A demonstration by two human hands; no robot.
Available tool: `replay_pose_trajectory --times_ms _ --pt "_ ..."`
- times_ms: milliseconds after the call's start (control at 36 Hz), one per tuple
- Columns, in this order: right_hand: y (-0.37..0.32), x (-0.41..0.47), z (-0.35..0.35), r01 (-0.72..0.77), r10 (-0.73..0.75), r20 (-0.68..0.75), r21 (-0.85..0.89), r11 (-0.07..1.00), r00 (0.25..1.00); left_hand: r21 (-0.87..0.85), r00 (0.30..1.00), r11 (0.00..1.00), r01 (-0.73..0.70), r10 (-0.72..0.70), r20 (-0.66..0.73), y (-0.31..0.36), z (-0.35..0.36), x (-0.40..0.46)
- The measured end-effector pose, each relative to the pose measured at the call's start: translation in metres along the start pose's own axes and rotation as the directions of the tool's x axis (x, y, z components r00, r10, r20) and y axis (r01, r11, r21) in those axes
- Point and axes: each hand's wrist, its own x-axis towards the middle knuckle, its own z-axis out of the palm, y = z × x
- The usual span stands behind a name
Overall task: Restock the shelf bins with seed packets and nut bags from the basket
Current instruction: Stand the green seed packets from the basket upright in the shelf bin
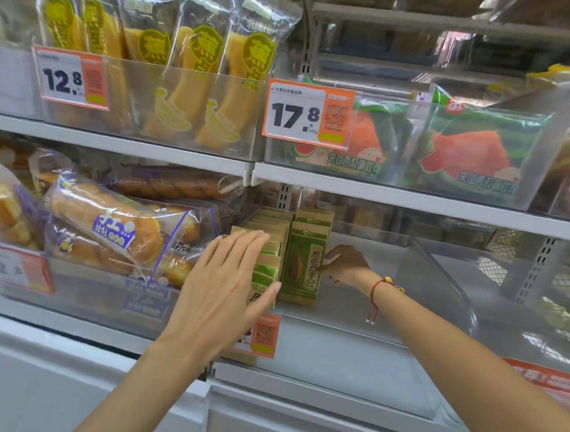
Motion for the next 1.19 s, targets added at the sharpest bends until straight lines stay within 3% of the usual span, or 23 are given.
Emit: replay_pose_trajectory --times_ms 167,250,361,472,611,778,861,1000,1139,1194 --pt "-0.01 -0.049 -0.041 0.235 -0.224 0.08 -0.157 0.959 0.971 0.052 1.0 0.999 -0.014 0.013 0.02 0.009 -0.02 -0.005" --pt "-0.011 -0.089 -0.058 0.378 -0.365 0.104 -0.192 0.905 0.925 0.053 0.999 0.997 -0.05 0.05 -0.006 0.024 -0.033 -0.012" --pt "-0.005 -0.148 -0.07 0.549 -0.542 0.089 -0.141 0.824 0.836 -0.079 0.999 0.997 -0.014 0.011 -0.039 0.055 -0.049 -0.031" --pt "0.011 -0.204 -0.073 0.647 -0.619 0.189 -0.197 0.736 0.762 -0.122 0.995 0.991 0.055 -0.044 0.092 0.082 -0.061 -0.063" --pt "0.041 -0.246 -0.05 0.661 -0.444 0.525 -0.36 0.658 0.727 -0.157 0.909 0.956 0.25 -0.175 0.379 0.104 -0.067 -0.106" --pt "0.082 -0.275 0.001 0.577 -0.136 0.747 -0.369 0.729 0.65 -0.055 0.736 0.953 0.298 -0.193 0.649 0.114 -0.047 -0.165" --pt "0.105 -0.285 0.025 0.541 -0.071 0.766 -0.382 0.749 0.639 0.009 0.639 0.962 0.274 -0.189 0.746 0.109 -0.027 -0.2" --pt "0.151 -0.304 0.066 0.504 0.001 0.777 -0.408 0.761 0.629 0.162 0.42 0.98 0.112 -0.195 0.886 0.097 0.001 -0.27" --pt "0.187 -0.313 0.092 0.504 -0.02 0.725 -0.458 0.732 0.688 0.188 0.422 0.981 0.049 -0.191 0.886 0.101 0.007 -0.294" --pt "0.193 -0.318 0.099 0.449 -0.028 0.699 -0.428 0.784 0.714 0.171 0.43 0.984 0.057 -0.179 0.885 0.102 0.009 -0.293"
